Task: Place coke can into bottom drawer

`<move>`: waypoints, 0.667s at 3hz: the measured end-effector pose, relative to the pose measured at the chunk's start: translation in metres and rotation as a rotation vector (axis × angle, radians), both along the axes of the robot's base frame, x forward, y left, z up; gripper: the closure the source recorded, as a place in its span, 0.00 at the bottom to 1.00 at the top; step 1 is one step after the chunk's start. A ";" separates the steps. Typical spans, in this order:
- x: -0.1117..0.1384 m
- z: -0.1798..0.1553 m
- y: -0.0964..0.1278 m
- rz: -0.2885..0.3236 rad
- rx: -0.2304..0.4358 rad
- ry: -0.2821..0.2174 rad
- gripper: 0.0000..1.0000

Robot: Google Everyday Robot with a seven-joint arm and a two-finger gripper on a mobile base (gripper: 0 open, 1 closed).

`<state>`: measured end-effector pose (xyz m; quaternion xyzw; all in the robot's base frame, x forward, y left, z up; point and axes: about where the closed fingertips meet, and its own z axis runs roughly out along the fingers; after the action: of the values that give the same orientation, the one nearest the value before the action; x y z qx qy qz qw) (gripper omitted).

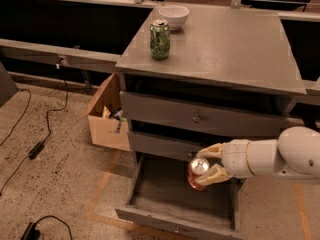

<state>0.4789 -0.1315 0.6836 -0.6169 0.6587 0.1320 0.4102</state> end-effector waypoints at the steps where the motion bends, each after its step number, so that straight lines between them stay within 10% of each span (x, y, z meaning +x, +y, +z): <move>1: 0.039 -0.049 -0.008 -0.131 0.031 0.003 1.00; 2: 0.073 -0.083 -0.019 -0.250 -0.021 -0.007 1.00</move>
Offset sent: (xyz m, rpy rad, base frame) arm 0.1556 -0.0671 -0.1159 -0.1552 -0.1318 -0.5558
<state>0.5516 -0.1506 0.6003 -0.5347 0.7303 0.0710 0.4193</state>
